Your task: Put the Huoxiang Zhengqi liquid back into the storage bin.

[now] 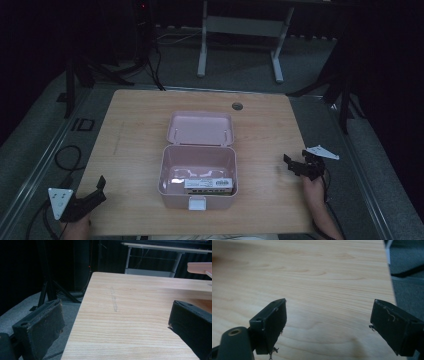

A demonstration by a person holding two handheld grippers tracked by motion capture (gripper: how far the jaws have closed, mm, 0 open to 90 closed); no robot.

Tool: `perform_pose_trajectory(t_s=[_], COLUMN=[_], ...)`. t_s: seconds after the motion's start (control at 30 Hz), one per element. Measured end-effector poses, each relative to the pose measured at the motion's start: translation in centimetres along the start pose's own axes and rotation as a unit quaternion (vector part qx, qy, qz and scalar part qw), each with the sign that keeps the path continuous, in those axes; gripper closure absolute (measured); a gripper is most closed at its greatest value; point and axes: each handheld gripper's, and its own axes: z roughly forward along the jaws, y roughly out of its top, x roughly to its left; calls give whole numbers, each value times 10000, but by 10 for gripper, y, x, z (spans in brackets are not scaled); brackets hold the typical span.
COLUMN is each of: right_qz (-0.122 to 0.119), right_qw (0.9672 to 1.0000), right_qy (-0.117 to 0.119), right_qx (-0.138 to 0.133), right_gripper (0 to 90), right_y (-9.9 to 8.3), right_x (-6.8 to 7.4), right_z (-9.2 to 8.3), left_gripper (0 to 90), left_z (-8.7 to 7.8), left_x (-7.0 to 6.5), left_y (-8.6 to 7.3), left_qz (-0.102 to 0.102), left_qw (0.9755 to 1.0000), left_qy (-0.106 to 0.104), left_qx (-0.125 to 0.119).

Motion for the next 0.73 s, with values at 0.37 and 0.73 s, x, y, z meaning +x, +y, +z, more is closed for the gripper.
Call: perform_pose_trajectory(t_s=[0.37, 0.73], right_qz=[414, 408], right_qw=[9989, 9987], right_qy=[-237, -312], right_qx=[-26, 14], right_gripper=[132, 132], right_y=[-2, -2], right_x=[-9, -8], right_z=[0, 2], left_gripper=[2, 2], left_z=[0, 0], left_x=[0, 1], left_y=[0, 0], left_qz=[-11, -5], left_qw=[10000, 10000], left_qy=[2, -8], left_qx=[-4, 0])
